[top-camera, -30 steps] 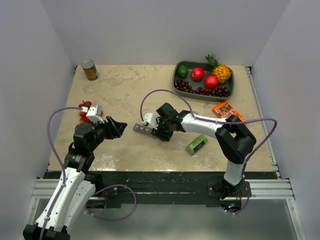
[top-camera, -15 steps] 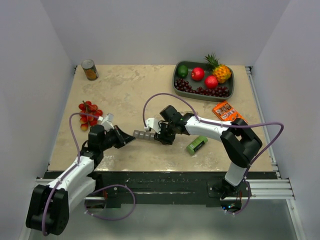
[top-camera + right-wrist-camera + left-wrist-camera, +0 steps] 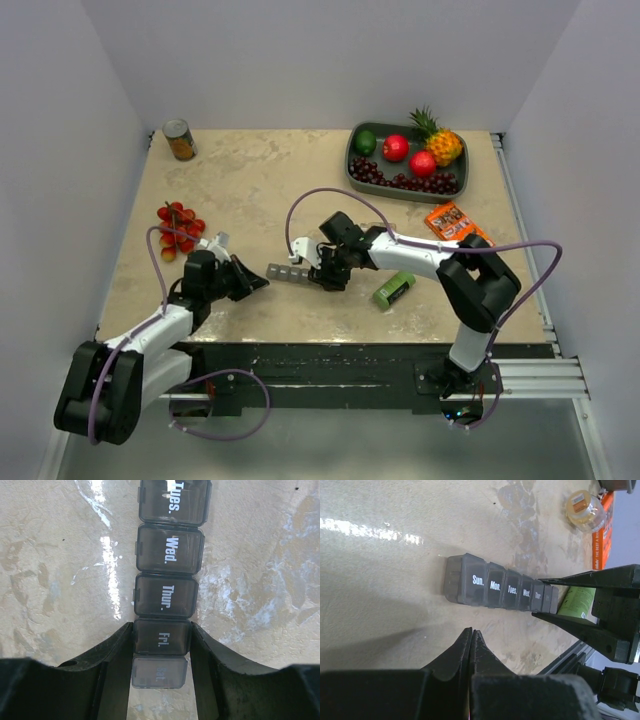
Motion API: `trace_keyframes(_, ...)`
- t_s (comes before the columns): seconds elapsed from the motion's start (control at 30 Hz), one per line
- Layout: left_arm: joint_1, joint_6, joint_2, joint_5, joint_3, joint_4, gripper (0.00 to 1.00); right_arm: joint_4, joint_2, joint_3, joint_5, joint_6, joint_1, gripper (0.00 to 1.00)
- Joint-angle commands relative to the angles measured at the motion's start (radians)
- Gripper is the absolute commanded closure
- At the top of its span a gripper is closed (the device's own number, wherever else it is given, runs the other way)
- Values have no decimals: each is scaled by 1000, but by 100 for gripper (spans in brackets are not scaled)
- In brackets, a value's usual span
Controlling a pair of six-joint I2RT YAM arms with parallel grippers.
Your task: Sort the pills into containers
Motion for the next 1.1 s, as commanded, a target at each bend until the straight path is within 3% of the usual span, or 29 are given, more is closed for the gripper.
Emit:
trace_keyframes(0.0, -6, 8, 49, -26, -1, 100, 100, 23, 8, 6, -35, -19, -4, 72)
trace_keyframes(1.07, -6, -60, 164, -39, 61, 275, 100, 1, 36, 8, -46, -47, -4, 72)
